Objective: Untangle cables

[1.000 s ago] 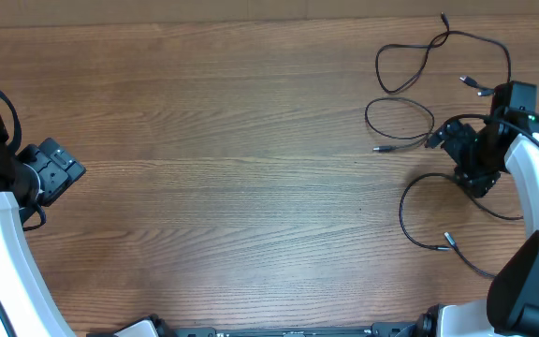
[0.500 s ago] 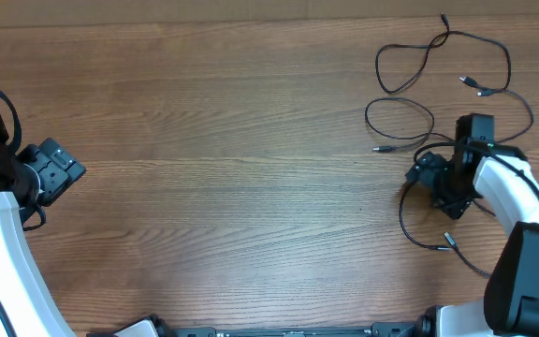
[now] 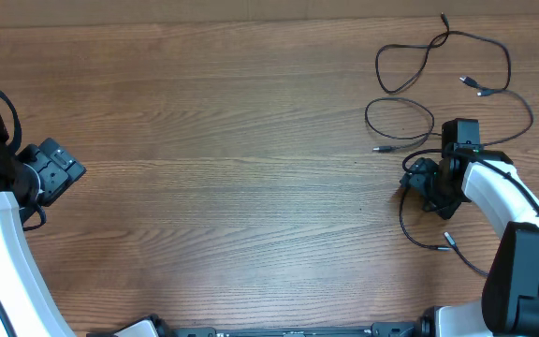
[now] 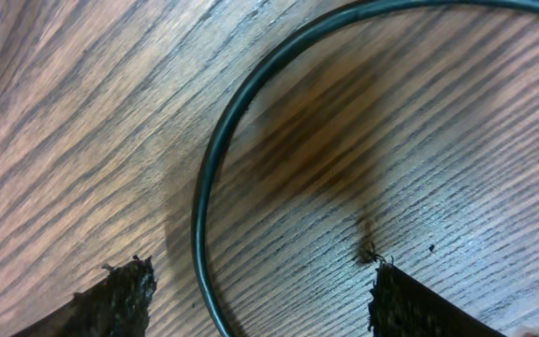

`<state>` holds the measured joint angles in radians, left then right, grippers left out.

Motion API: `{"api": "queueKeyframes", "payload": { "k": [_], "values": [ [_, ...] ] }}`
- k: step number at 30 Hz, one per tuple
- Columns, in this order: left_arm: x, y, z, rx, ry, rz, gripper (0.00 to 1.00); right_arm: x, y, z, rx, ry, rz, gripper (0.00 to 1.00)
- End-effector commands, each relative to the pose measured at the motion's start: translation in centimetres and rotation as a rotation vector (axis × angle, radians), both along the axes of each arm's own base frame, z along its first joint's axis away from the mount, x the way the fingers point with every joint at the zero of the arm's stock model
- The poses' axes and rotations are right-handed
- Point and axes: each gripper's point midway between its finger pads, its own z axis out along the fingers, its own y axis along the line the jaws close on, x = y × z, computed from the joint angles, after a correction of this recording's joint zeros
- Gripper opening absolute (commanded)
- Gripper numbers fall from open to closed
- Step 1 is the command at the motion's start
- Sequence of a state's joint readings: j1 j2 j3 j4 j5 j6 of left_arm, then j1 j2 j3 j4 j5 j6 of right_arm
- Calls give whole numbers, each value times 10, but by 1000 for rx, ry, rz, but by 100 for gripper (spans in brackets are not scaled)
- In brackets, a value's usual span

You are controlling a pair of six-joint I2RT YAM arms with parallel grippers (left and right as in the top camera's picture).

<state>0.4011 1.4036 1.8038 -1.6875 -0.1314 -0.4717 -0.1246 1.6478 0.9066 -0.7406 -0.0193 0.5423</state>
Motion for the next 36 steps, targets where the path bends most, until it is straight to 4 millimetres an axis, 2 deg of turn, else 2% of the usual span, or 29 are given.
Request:
{"api": "queueKeyframes", "payload": {
  "k": [1,13,15,18,20,24,32,36],
  "values": [
    [-1,1,-2,-7,3,18,100,-3,-3,-5,-16,14,-11,73],
    [-1,1,-2,-7,3,18,100,-11,0,-30,-6,96,-6,69],
    [-1,1,-2,-7,3,18,99,-11,0,-31,-6,96,-5,69],
    [-1,1,-2,-7,3,18,100,-12,0,-33,-7,105,-6,64],
    [-1,1,-2,-7,3,18,99,-14,-2,-33,-17,114,-7,57],
    [-1,1,-2,-7,3,18,100,-17,-5,-33,-36,128,-9,54],
    [-1,1,-2,-7,3,18,100,-23,-7,-32,-46,154,-32,55],
    [-1,1,-2,-7,3,18,99,-25,-6,-25,-39,180,-31,56]
  ]
}}
